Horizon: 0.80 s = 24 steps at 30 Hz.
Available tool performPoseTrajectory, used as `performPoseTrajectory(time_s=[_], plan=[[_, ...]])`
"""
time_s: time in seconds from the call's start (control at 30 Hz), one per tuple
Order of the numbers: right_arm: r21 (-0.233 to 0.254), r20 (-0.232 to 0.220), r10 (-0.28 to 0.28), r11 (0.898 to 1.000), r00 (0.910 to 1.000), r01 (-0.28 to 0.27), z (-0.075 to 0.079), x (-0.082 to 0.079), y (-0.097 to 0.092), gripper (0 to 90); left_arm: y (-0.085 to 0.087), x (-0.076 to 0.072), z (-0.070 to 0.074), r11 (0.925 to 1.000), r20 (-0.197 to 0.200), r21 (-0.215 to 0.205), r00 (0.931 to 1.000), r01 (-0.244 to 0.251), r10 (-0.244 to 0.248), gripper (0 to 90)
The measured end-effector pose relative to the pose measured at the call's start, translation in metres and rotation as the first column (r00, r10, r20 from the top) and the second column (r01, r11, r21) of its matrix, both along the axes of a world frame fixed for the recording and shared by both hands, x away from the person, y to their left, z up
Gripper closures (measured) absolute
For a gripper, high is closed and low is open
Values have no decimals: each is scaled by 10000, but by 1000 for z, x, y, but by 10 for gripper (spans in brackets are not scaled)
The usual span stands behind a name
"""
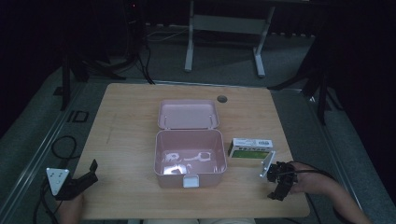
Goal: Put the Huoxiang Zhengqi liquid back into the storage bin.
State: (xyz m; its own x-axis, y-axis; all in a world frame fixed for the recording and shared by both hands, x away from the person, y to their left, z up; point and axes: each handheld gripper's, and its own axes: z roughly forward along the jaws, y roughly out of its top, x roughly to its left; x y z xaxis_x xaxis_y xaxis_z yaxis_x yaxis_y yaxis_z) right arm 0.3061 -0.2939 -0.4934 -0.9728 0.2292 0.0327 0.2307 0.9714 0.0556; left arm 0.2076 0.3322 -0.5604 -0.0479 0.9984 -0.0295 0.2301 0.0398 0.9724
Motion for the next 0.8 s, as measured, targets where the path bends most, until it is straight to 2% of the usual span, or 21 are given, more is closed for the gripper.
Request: performPoseTrajectory(time_s=[0.37, 0.8], plan=[[31, 6, 496, 9988, 9988, -496, 6, 2, 21, 211, -1, 0, 0, 10000, -17, 63, 10000, 37, -36, 16], [-8, 35, 1238, 9923, 9923, -1238, 11, 4, 47, 218, -1, 1, 0, 10000, -24, 65, 10000, 56, -56, 16]])
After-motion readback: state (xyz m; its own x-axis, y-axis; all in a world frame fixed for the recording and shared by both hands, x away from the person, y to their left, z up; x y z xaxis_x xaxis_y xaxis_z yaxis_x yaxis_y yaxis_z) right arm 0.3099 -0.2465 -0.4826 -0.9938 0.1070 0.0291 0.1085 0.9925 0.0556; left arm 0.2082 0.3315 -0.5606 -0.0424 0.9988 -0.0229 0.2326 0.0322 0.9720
